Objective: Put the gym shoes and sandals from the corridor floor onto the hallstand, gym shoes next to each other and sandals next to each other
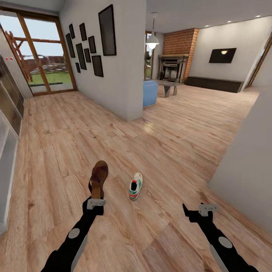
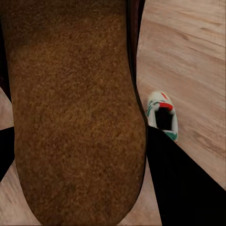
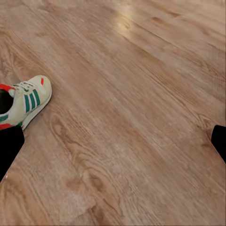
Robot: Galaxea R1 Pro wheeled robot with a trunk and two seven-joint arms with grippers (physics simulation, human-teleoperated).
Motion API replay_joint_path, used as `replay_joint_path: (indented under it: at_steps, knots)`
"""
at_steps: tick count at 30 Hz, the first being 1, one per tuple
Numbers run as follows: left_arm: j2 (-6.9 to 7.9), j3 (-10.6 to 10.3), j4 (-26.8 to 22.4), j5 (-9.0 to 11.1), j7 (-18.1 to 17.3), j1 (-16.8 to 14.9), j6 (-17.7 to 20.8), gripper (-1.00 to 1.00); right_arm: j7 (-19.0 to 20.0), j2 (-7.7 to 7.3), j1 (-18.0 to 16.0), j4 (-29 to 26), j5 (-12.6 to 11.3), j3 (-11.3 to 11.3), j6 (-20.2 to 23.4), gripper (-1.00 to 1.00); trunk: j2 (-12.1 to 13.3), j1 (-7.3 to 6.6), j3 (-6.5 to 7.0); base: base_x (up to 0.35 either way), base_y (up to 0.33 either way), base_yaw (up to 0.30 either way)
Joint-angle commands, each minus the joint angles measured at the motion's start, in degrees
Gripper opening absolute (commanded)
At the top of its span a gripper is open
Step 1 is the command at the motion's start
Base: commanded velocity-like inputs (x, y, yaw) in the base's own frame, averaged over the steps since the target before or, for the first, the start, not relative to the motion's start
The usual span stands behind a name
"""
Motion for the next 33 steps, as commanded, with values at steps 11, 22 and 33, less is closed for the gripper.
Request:
replay_joint_path:
  at_steps: [11, 22, 33]
  knots:
    - [-0.06, 0.12, 0.04, -0.5, -0.09, -0.04, -0.21, -1.0, 0.08, -0.06, -0.01, 0.01, -0.6, 0.11, -0.22, 1.0, -0.02, 0.02, -0.05, 0.307, 0.132, 0.276]
    - [-0.06, 0.12, 0.04, -0.5, -0.09, -0.04, -0.21, -1.0, 0.08, -0.06, -0.01, 0.01, -0.6, 0.11, -0.18, 1.0, -0.02, 0.02, -0.05, 0.261, 0.219, 0.18]
    - [-0.11, 0.1, 0.04, -0.5, -0.01, -0.04, -0.39, -1.0, 0.08, -0.06, -0.01, 0.01, -0.6, 0.11, -0.14, 1.0, -0.02, 0.02, -0.05, 0.1, 0.087, 0.005]
